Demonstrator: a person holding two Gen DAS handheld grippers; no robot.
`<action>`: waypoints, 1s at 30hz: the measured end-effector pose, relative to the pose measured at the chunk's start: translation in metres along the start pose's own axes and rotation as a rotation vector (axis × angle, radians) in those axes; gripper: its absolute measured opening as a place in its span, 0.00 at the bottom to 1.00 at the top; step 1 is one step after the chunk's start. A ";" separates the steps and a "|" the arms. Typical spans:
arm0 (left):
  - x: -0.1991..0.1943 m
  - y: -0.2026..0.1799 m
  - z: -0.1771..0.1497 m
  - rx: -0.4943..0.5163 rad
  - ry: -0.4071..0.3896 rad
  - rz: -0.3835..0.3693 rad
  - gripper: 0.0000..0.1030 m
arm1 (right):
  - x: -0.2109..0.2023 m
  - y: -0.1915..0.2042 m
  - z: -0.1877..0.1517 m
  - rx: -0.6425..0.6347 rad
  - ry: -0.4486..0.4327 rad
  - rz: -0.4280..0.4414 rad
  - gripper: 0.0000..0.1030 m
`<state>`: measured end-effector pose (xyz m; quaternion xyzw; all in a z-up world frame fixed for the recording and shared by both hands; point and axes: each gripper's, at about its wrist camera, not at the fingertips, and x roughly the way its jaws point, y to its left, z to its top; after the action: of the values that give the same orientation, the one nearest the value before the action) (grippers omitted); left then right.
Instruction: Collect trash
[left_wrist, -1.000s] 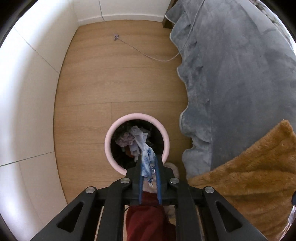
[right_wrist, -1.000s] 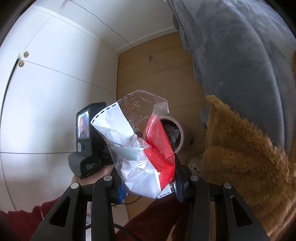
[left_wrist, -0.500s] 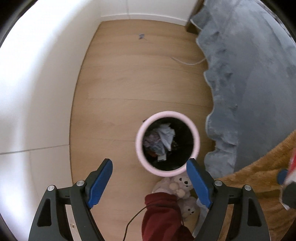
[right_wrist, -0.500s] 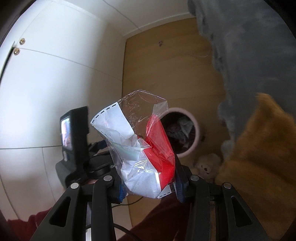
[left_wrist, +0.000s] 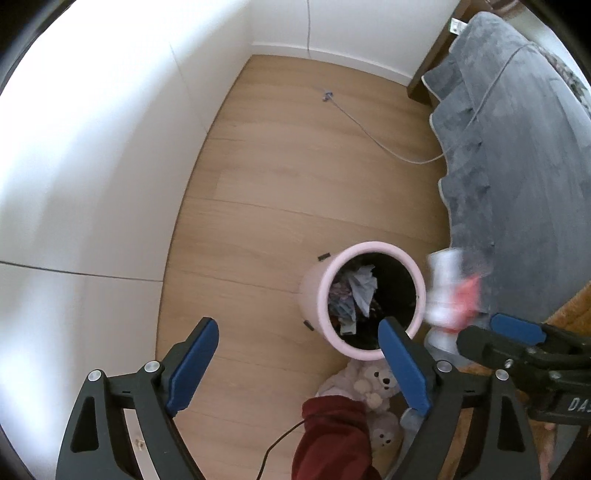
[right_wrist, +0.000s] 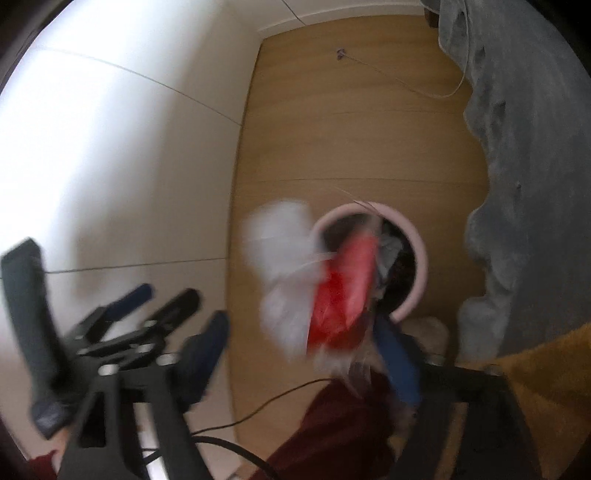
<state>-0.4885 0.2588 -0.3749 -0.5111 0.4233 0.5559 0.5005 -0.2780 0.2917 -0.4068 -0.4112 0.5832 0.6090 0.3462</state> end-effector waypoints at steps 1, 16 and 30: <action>0.000 0.000 0.000 -0.001 0.002 0.003 0.87 | 0.003 0.001 -0.001 -0.010 0.005 -0.001 0.79; -0.015 -0.024 -0.004 0.086 -0.092 -0.031 0.87 | -0.021 -0.011 -0.026 -0.038 -0.070 0.002 0.80; -0.072 -0.046 -0.021 0.188 -0.387 -0.086 0.87 | -0.111 0.009 -0.093 -0.298 -0.433 -0.093 0.80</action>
<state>-0.4413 0.2361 -0.3042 -0.3636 0.3468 0.5799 0.6412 -0.2298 0.2050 -0.3006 -0.3442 0.3799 0.7454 0.4261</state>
